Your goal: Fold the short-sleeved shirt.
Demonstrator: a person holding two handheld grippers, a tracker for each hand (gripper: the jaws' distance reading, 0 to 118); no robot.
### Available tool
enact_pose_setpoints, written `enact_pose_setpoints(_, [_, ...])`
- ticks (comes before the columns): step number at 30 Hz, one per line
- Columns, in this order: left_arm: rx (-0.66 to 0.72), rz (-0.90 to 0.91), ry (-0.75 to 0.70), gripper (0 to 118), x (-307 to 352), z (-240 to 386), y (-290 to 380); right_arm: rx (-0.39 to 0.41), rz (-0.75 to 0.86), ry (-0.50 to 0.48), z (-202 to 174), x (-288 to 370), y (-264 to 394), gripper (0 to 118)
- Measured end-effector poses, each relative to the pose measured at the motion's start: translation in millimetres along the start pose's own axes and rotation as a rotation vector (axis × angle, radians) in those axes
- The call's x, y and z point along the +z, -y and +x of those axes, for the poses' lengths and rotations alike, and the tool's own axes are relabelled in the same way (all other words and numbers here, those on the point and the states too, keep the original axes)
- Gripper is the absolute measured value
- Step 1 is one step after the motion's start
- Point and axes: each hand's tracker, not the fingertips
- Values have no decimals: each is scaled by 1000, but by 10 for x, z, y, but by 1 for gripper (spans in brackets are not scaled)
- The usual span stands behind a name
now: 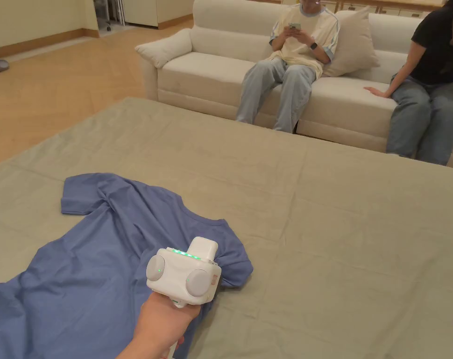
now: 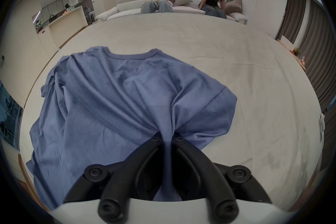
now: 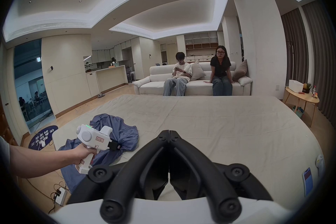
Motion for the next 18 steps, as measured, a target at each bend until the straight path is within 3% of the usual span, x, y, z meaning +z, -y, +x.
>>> enact_pose_setpoints(4, [62,67,37,4,152,308,-130,-11,4,12,98,123,3,0])
enact_pose_setpoints(6, [-62,82,107,4,223,642,-273,-15,9,26,165,215,-9,0])
enact_pose_setpoints(8, [-60,88,162,4,278,992,-381,-26,17,42,240,326,-24,0])
enact_pose_setpoints(11, [-147,114,236,4,428,1787,-406,-46,38,88,388,554,-70,0])
enact_pose_setpoints(18, [-342,75,611,4,1080,3864,337,-48,98,220,749,1246,-192,0])
